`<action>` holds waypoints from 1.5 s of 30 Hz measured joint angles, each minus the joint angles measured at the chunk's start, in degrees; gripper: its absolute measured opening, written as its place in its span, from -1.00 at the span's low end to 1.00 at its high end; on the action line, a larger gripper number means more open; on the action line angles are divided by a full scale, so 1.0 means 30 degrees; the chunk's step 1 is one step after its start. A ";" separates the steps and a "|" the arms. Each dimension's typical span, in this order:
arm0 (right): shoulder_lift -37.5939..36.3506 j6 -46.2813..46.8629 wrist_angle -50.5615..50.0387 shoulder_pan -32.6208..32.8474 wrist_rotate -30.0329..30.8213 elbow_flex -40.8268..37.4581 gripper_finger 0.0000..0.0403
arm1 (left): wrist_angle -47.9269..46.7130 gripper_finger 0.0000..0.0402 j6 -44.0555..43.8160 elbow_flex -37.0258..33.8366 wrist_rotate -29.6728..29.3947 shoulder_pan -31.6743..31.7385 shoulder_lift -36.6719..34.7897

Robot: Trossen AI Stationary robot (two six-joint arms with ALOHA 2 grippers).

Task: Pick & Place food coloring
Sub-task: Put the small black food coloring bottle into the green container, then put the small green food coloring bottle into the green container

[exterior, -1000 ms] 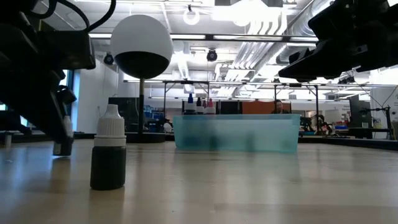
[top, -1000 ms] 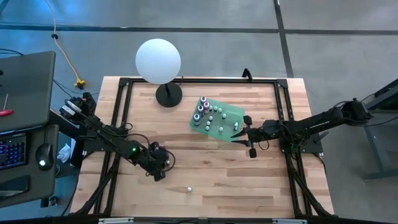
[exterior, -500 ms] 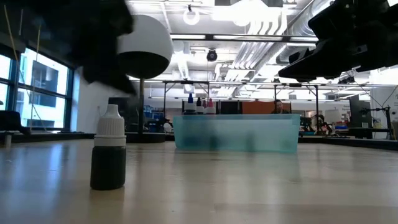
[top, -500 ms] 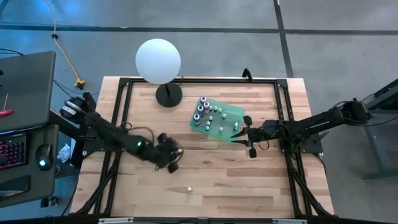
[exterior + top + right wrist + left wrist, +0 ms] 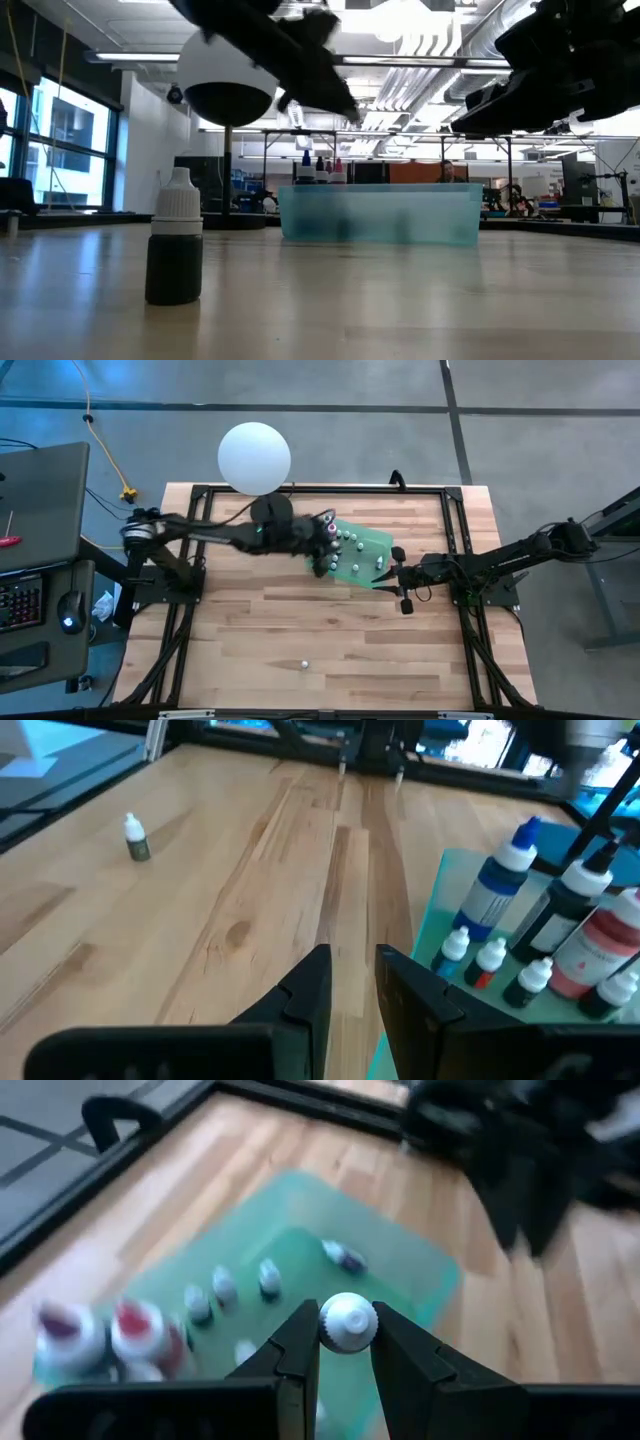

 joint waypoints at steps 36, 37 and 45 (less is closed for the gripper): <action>0.0000 0.1518 -0.1714 0.0000 -0.0009 -0.0015 -0.63 | -0.4268 -0.45 0.6866 0.7641 0.4343 0.2810 0.9171; 0.0000 0.1518 -0.1714 0.0000 -0.0009 -0.0015 -0.63 | -0.4260 -0.41 0.6988 0.7634 0.4343 0.2810 0.9174; 0.0000 0.1514 -0.1668 -0.0002 -0.0016 -0.0015 -0.63 | -0.5141 -0.33 0.7220 0.8519 0.5071 0.2810 0.9106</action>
